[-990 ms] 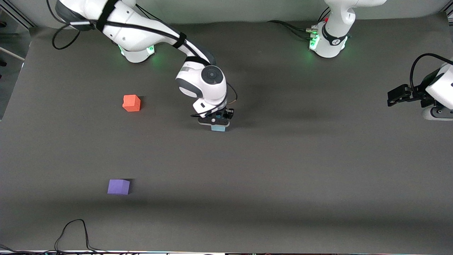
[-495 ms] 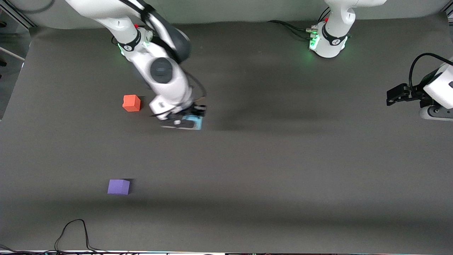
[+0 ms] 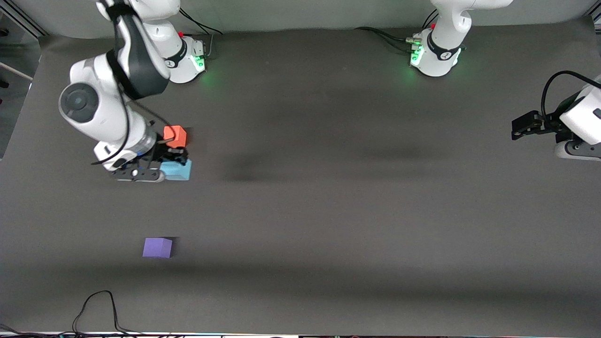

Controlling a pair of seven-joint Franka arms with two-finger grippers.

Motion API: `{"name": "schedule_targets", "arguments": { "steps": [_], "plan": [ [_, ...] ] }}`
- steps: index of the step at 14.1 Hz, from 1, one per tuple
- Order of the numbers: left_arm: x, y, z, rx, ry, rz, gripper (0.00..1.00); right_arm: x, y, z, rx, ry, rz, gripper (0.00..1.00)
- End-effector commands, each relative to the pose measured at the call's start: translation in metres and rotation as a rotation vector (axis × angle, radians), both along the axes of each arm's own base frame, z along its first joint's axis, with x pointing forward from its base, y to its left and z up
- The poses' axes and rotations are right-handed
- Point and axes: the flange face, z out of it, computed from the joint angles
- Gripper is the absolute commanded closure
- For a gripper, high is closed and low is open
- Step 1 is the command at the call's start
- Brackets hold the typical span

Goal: Place blue block between orange and purple blocks
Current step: 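Carry the blue block with the right gripper toward the orange block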

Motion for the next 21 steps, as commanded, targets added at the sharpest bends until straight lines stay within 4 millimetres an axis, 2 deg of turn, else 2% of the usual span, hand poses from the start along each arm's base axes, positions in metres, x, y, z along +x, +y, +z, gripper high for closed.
{"name": "schedule_targets", "arguments": {
  "steps": [1,4,6,7,11,17,20,21],
  "plan": [
    [-0.004,-0.003,0.002,-0.002,0.001,-0.02,0.0,-0.021,-0.033,-0.056,0.028,-0.037,0.054,0.55],
    [-0.003,-0.005,0.004,-0.004,-0.013,-0.024,0.0,-0.016,-0.072,-0.114,0.022,-0.064,0.088,0.55],
    [-0.002,-0.006,0.003,-0.004,-0.013,-0.025,0.0,-0.017,-0.077,-0.148,0.017,-0.064,0.092,0.54],
    [-0.002,-0.005,0.004,-0.004,-0.016,-0.024,0.0,-0.019,-0.078,-0.156,0.015,-0.064,0.09,0.54],
    [-0.001,-0.005,0.003,-0.004,-0.02,-0.024,0.0,-0.019,-0.081,-0.173,0.011,-0.073,0.084,0.53],
    [-0.001,-0.004,0.004,-0.004,-0.025,-0.023,0.0,-0.02,-0.083,-0.183,0.01,-0.072,0.095,0.52],
    [-0.001,-0.006,0.005,-0.004,-0.027,-0.026,0.0,-0.02,-0.093,-0.186,0.004,-0.071,0.094,0.51],
    [-0.001,-0.006,0.005,-0.004,-0.028,-0.026,0.0,-0.02,-0.094,-0.187,0.004,-0.071,0.102,0.45]
  ]
}}
